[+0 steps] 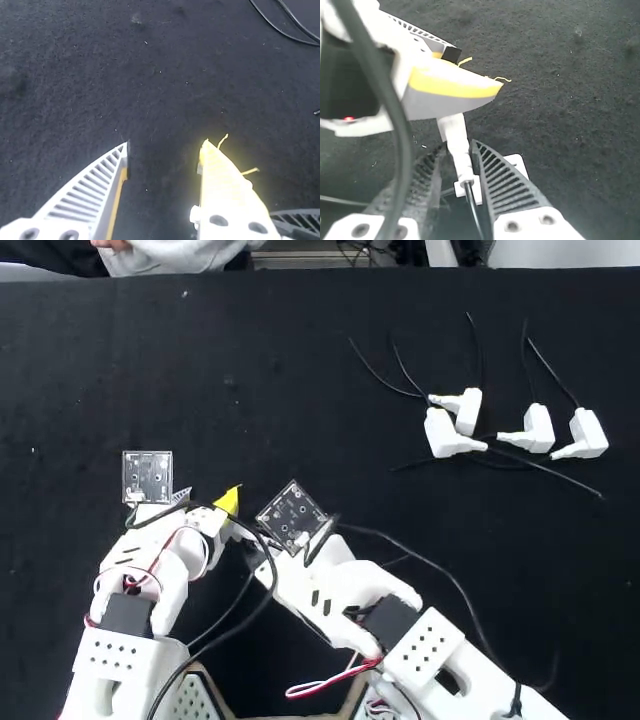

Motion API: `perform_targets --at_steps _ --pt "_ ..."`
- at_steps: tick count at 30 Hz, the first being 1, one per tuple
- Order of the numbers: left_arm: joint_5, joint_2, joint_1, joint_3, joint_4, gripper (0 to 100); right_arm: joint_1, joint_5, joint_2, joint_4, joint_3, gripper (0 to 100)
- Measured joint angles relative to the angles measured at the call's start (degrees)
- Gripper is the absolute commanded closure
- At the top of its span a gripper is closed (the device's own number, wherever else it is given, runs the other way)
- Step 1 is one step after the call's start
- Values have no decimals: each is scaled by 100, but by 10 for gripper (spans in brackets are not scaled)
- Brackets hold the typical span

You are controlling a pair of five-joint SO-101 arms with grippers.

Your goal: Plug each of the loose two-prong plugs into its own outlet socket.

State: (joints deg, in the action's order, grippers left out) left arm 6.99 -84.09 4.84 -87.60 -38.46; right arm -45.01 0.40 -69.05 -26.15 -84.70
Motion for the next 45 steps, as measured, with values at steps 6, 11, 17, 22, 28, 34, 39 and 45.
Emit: perform_targets --at_steps 6,11,17,22,28,34,39,45 --pt "0 0 0 -26 0 769 0 0 0 0 0 988" --pt "-9 0 0 -62 0 769 0 0 0 0 0 988" --pt "-141 0 0 -53 0 769 0 0 0 0 0 988" --pt "-141 0 0 -53 0 769 0 0 0 0 0 988" --pt "-193 0 9 -88 -9 769 0 0 0 -369 0 988" --pt "-211 9 9 -114 -9 769 18 0 0 -369 9 988" --pt "-211 9 9 -114 -9 770 18 0 0 -448 9 988" --pt "-229 88 -105 -79 -62 770 123 343 -62 -914 35 988"
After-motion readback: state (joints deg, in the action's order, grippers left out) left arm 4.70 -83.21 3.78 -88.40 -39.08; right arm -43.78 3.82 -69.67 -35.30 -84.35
